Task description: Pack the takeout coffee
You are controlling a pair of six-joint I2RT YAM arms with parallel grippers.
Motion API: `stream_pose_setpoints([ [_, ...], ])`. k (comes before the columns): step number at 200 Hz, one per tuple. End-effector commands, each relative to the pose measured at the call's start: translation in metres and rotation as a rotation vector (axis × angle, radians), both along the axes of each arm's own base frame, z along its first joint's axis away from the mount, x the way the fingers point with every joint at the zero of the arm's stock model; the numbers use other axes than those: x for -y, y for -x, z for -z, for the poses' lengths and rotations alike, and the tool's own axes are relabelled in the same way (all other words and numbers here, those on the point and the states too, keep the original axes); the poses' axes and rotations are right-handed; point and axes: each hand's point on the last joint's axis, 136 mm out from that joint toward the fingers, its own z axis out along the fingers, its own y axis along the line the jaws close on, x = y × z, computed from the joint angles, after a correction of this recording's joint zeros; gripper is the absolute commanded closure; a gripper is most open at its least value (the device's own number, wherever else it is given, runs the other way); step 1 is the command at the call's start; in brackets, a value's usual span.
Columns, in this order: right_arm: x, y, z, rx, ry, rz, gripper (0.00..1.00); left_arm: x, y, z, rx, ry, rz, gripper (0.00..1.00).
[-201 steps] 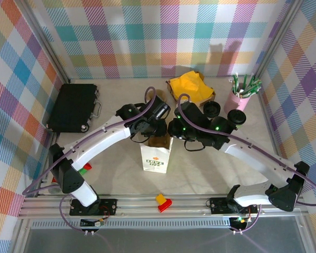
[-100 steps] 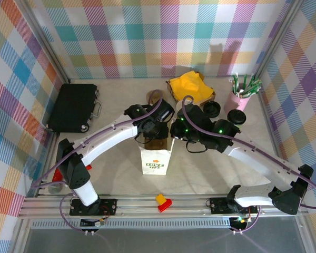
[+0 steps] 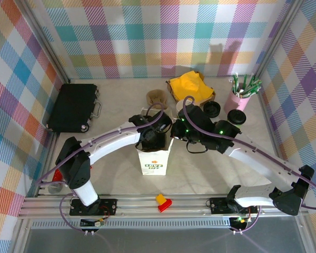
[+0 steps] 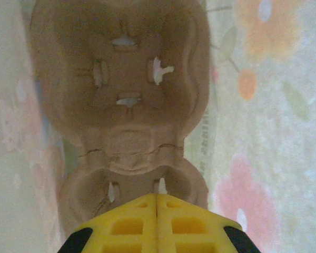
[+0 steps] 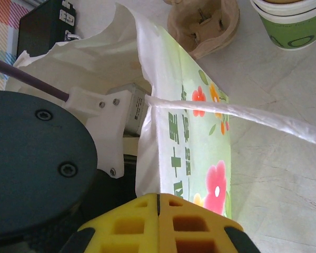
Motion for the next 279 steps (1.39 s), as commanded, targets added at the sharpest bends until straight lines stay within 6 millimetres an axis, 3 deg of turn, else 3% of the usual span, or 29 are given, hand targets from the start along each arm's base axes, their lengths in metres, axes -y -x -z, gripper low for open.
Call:
stream_pose_setpoints([
  [1,0.002,0.0,-0.007,0.013,-0.012,0.001,0.94,0.001,-0.005,0.005,0.004,0.009,-0.012,0.94],
  [279,0.014,0.012,-0.008,0.027,-0.01,0.008,0.9,-0.014,0.022,0.11,-0.198,-0.099,-0.033,1.0],
])
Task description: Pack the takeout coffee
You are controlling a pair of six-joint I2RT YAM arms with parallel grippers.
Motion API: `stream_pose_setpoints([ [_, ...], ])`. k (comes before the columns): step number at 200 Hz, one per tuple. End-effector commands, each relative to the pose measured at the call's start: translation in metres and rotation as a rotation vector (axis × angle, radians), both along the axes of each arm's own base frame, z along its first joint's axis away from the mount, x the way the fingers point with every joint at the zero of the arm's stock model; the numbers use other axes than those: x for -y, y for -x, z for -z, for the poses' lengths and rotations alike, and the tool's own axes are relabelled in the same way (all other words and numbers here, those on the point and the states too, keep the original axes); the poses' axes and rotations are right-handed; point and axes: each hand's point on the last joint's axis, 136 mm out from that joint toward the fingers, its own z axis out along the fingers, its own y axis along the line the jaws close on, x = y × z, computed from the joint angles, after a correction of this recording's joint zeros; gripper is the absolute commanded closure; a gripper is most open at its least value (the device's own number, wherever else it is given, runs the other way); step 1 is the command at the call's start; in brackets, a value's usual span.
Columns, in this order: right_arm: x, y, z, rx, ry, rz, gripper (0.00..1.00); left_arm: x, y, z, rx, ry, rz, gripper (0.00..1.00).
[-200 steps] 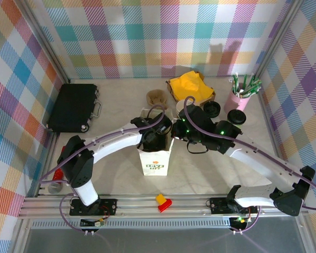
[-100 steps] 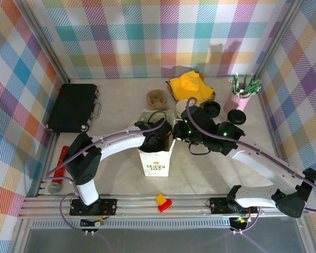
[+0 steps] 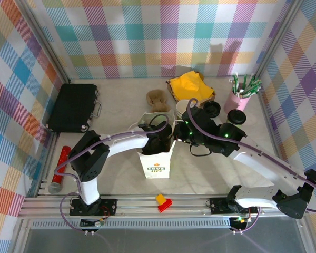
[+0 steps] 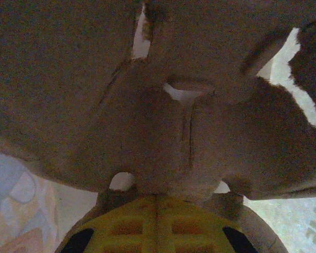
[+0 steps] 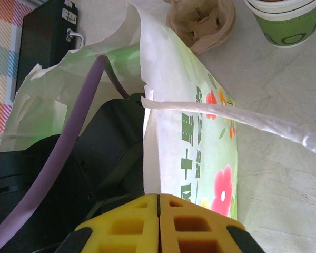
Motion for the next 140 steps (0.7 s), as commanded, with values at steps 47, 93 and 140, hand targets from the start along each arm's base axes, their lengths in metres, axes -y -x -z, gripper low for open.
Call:
stream_pose_setpoints([
  [47,0.004,0.002,-0.004,0.02,-0.004,0.011,0.9,-0.011,0.014,0.028,-0.09,-0.053,-0.014,1.0],
  [93,0.006,0.003,-0.001,0.019,0.018,0.014,0.89,0.006,0.007,-0.017,-0.019,0.004,0.019,1.0],
  [140,0.01,0.002,0.0,0.027,0.041,0.024,0.89,0.019,0.003,-0.071,0.052,0.108,0.021,0.99],
])
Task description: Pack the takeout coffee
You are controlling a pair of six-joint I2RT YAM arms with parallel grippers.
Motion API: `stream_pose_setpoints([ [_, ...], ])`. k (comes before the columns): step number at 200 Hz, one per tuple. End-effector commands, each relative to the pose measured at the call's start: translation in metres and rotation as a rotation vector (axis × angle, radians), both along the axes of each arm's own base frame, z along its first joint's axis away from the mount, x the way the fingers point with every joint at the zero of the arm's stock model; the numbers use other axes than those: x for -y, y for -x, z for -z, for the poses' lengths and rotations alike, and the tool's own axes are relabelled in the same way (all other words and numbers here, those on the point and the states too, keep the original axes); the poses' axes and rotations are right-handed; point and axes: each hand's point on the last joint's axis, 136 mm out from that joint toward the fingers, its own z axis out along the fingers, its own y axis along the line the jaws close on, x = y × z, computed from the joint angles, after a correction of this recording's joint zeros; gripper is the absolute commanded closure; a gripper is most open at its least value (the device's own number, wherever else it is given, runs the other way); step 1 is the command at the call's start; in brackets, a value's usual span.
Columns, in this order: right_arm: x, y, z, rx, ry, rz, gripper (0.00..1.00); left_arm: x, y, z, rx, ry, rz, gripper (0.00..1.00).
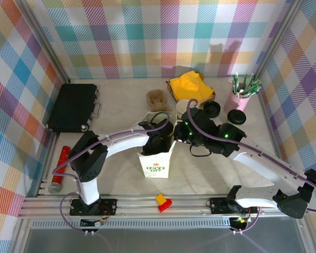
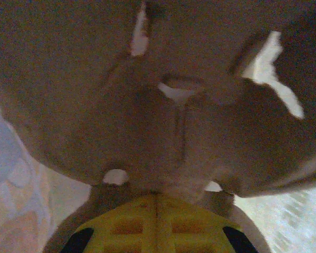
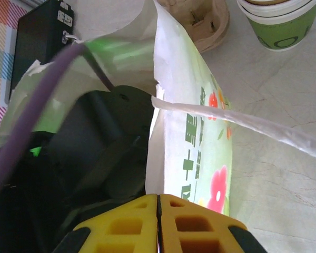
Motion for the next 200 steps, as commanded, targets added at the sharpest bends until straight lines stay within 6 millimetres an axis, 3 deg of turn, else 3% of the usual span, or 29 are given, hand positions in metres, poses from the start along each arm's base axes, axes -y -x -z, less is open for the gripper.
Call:
stream_pose_setpoints([
  [1,0.007,0.001,-0.001,0.017,0.021,0.014,0.89,0.007,0.003,-0.046,0.042,0.077,0.004,0.99],
  [63,0.012,0.002,-0.005,0.032,0.036,0.023,0.89,0.018,0.0,-0.1,0.097,0.195,0.005,0.98],
  [123,0.017,0.002,-0.015,0.059,0.025,0.031,0.85,0.022,-0.002,-0.133,0.135,0.258,0.005,0.98],
  [176,0.019,0.003,-0.028,0.086,-0.002,0.031,0.7,0.01,-0.005,-0.169,0.203,0.242,-0.007,0.97],
  [200,0.023,0.004,-0.036,0.105,-0.01,0.038,0.62,0.0,-0.008,-0.186,0.253,0.221,-0.015,0.91],
])
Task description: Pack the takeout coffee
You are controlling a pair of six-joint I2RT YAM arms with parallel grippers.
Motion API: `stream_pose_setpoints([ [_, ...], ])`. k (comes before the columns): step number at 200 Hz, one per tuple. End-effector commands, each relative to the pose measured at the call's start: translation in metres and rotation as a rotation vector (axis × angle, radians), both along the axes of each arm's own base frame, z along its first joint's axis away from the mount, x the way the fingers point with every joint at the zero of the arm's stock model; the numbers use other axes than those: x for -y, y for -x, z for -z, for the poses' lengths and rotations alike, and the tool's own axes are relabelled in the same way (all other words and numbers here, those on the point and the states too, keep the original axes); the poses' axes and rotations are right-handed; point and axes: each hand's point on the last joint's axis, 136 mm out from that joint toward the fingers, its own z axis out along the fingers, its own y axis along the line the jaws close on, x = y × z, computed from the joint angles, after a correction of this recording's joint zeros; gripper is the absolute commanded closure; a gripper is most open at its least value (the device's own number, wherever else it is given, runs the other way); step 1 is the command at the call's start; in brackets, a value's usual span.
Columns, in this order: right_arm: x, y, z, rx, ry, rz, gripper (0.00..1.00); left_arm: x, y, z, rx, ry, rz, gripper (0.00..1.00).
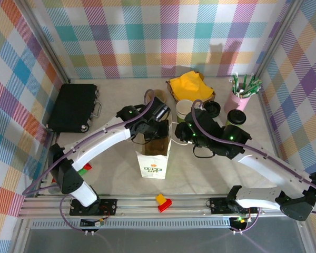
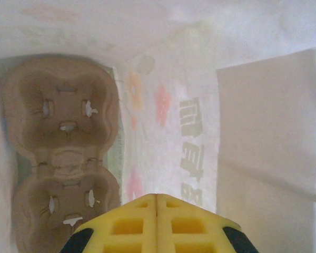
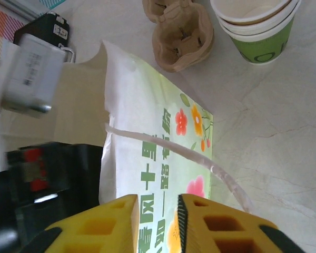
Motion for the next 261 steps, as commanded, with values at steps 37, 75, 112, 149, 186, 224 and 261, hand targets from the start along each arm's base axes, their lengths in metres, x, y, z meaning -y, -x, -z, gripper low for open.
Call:
stream_pose_setpoints([
  [37,0.019,0.005,-0.038,0.099,-0.017,0.008,0.55,-0.025,0.0,-0.065,0.148,-0.013,-0.005,0.8],
  [75,0.038,0.008,-0.053,0.17,-0.01,0.027,0.49,-0.037,-0.003,-0.118,0.304,0.048,0.011,0.68],
  [112,0.058,0.011,-0.065,0.233,0.016,0.044,0.44,-0.066,-0.006,-0.141,0.381,0.025,-0.01,0.57],
  [149,0.064,0.013,-0.072,0.259,0.028,0.04,0.38,-0.1,-0.01,-0.132,0.376,-0.049,-0.024,0.38],
  [186,0.062,0.011,-0.072,0.266,0.022,0.04,0.34,-0.113,-0.015,-0.093,0.287,-0.118,0.0,0.33],
  [224,0.058,0.01,-0.069,0.262,0.027,0.029,0.33,-0.102,-0.023,-0.048,0.206,-0.137,0.032,0.46],
  [261,0.058,0.009,-0.067,0.257,0.033,0.026,0.33,-0.1,-0.032,-0.038,0.233,-0.154,0.038,0.8],
])
